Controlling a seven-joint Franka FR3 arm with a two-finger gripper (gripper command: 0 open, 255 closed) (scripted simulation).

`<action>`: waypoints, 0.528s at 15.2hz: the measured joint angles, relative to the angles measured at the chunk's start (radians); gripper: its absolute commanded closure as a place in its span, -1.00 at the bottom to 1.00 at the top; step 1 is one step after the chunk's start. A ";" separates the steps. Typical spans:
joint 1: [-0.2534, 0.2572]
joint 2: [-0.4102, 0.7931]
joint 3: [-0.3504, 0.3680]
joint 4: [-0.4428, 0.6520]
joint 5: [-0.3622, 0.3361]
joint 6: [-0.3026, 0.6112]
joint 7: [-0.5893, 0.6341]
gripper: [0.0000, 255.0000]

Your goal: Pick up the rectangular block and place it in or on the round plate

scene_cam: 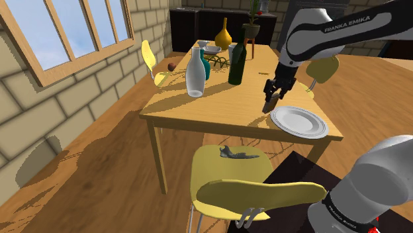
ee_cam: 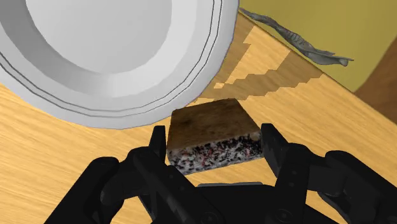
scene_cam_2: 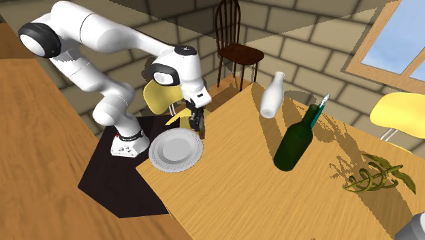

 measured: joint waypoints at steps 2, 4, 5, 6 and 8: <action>-0.019 -0.064 -0.020 -0.058 -0.016 -0.005 -0.026 1.00; -0.042 -0.140 -0.042 -0.116 -0.035 -0.021 -0.055 1.00; -0.056 -0.178 -0.055 -0.141 -0.047 -0.033 -0.071 1.00; -0.070 -0.214 -0.067 -0.154 -0.058 -0.055 -0.089 1.00; -0.100 -0.294 -0.091 -0.214 -0.084 -0.076 -0.119 1.00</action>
